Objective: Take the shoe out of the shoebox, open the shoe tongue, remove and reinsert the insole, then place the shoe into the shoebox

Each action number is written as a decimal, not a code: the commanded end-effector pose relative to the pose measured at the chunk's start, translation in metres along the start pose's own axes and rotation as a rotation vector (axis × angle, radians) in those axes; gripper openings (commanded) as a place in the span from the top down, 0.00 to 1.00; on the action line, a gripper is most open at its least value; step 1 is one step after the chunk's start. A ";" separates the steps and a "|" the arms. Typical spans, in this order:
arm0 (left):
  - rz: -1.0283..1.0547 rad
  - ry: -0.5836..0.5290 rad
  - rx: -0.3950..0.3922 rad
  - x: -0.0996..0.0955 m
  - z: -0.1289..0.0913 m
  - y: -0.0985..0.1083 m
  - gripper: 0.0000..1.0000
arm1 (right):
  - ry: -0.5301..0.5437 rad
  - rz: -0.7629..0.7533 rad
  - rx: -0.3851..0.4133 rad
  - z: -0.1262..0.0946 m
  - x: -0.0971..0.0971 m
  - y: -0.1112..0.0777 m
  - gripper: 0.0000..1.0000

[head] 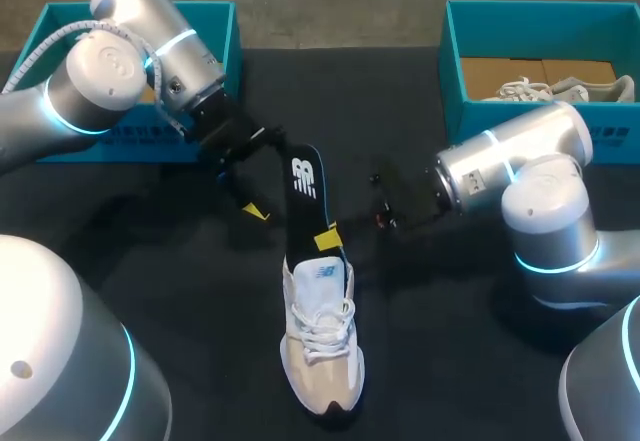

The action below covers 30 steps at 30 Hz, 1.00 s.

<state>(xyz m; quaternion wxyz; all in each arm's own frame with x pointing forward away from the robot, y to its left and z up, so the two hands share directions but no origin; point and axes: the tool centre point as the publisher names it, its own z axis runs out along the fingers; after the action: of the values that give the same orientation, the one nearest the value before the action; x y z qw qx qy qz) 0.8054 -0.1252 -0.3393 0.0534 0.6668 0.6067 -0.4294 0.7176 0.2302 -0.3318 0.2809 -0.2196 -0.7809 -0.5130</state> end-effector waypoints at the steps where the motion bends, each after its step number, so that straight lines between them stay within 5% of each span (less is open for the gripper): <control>1: 0.000 0.003 -0.001 0.000 0.000 0.000 0.00 | -0.009 -0.008 0.011 -0.004 0.002 0.009 0.75; 5: 0.000 0.003 -0.001 0.000 0.000 0.000 0.00 | -0.012 -0.016 0.020 -0.005 0.002 0.016 0.81; 8: 0.000 0.003 -0.001 0.000 0.000 0.000 0.00 | -0.007 -0.013 0.030 -0.005 -0.001 0.019 1.00; 30: 0.000 0.003 -0.001 0.000 0.000 0.000 0.00 | 0.004 0.062 0.035 0.002 -0.003 -0.004 1.00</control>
<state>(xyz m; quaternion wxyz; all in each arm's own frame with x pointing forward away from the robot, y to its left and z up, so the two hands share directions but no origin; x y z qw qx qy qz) 0.8054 -0.1253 -0.3393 0.0534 0.6668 0.6067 -0.4294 0.7224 0.2283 -0.3336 0.3054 -0.2352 -0.7834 -0.4875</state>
